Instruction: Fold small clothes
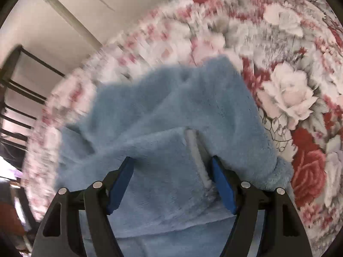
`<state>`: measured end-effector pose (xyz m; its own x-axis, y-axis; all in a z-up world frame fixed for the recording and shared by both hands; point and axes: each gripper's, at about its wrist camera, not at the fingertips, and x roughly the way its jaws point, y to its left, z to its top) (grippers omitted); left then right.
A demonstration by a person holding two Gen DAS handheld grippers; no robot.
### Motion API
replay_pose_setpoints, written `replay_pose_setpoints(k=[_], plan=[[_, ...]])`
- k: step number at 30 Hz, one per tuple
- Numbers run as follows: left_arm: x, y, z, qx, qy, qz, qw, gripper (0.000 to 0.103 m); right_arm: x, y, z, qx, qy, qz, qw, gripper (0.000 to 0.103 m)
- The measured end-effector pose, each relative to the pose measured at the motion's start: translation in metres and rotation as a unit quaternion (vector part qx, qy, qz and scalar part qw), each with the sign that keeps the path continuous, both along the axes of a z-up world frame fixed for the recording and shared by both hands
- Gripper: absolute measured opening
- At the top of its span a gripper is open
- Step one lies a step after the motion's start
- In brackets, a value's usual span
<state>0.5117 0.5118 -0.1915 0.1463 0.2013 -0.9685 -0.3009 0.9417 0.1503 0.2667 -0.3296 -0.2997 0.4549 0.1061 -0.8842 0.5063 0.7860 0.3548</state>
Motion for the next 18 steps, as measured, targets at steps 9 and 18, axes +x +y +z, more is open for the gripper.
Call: replay_pose_setpoints(k=[9, 18], plan=[[-0.044, -0.009, 0.058, -0.064, -0.029, -0.037, 0.9968, 0.098, -0.040, 0.001, 0.052, 0.009, -0.061, 0.010, 0.998, 0.074], [-0.085, 0.024, 0.034, -0.097, 0.016, -0.021, 0.9949, 0.098, -0.054, 0.022, 0.025, 0.050, -0.026, 0.045, 0.997, 0.076]])
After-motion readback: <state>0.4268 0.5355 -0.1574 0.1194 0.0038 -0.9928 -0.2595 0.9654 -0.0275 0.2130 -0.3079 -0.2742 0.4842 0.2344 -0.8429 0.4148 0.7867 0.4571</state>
